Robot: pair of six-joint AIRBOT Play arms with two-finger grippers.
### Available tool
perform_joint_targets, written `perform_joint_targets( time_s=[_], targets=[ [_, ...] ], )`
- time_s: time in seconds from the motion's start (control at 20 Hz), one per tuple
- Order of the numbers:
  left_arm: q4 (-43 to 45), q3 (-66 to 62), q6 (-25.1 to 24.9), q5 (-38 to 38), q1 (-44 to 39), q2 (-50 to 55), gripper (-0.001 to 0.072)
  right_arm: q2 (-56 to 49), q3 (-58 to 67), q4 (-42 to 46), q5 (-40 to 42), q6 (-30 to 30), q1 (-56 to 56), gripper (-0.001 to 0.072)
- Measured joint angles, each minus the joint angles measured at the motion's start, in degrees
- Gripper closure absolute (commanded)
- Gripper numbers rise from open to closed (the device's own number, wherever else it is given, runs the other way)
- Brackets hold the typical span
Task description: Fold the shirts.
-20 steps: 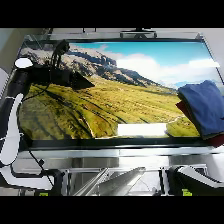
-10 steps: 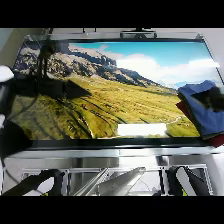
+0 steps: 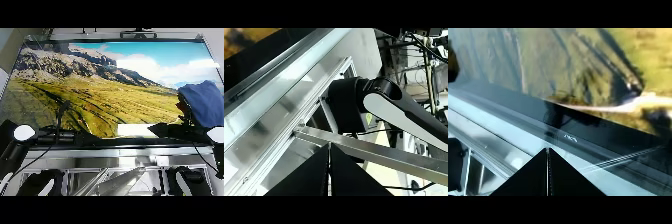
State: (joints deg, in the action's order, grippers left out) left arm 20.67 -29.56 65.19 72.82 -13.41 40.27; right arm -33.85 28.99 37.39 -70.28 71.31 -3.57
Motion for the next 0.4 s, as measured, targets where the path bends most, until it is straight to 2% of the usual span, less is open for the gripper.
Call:
perform_joint_targets(
  time_s=[0.4],
  targets=[
    [0.57, 3.02, 1.75, -3.26, -0.59, -4.90, 0.0693, -0.44, -1.44, -0.44, 0.33, 0.00, 2.19, 0.0699]
  ],
)
